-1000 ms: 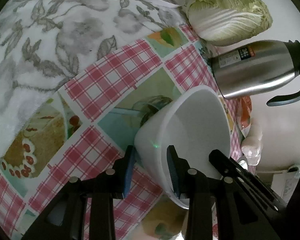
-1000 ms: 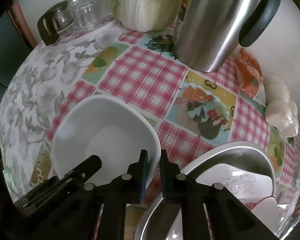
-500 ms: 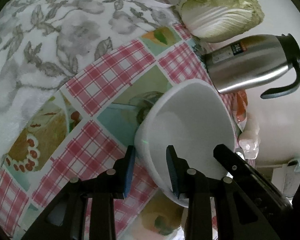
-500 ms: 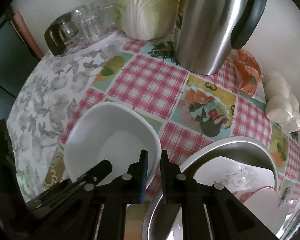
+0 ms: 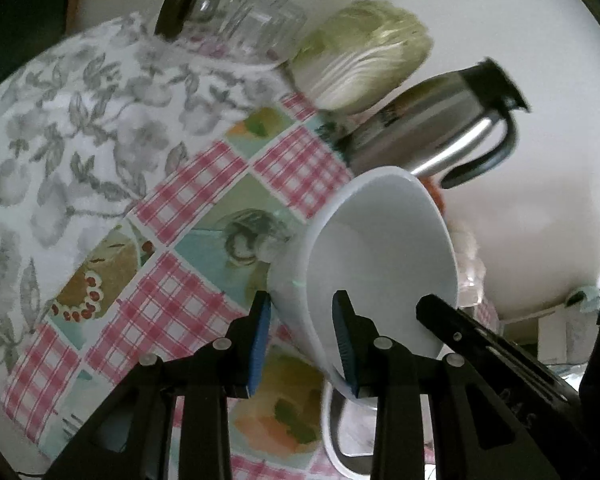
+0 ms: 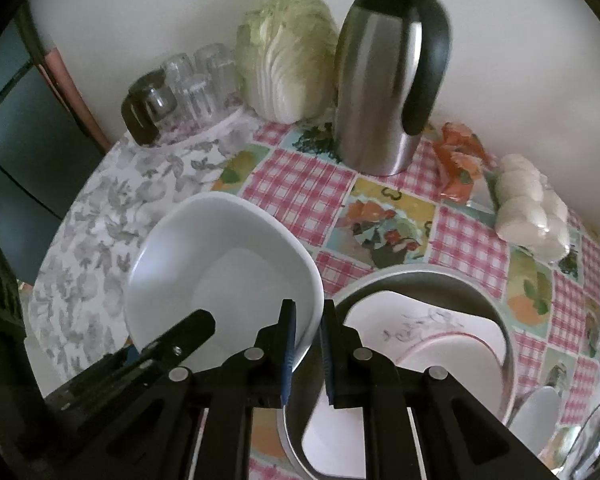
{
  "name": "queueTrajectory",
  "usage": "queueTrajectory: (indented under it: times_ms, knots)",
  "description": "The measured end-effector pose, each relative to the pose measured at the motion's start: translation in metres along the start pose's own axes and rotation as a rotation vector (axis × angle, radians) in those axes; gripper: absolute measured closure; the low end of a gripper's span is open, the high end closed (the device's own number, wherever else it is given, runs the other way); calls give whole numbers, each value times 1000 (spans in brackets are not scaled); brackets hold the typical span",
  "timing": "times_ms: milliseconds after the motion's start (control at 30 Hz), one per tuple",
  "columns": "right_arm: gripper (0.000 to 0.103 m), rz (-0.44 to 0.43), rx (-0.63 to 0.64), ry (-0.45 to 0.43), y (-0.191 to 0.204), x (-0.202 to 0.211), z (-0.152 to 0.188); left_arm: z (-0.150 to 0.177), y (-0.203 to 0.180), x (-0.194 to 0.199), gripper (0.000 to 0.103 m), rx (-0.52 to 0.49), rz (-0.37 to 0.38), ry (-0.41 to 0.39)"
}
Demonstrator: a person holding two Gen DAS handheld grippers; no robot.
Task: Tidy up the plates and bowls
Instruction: 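Lift the white square bowl with both tools and carry it over the pan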
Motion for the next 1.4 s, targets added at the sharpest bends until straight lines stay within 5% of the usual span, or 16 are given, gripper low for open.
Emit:
queueTrajectory:
  times_ms: [833, 1400]
  knots:
    - [90, 32, -84, -110, -73, 116, 41, 68, -102, 50, 69, -233, 79, -73]
    - [89, 34, -155, -57, -114, 102, 69, 94, -126, 24, 69, -316, 17, 9]
Point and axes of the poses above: each gripper's, at about its wrist camera, not at the fingertips, and x roughly against the way its jaws point, y to its left, z to its underside, the point moved 3 cm from there along -x, roughly the way its jaws point, and after that the axes turned 15 degrees about -z, right-handed, at the moved point
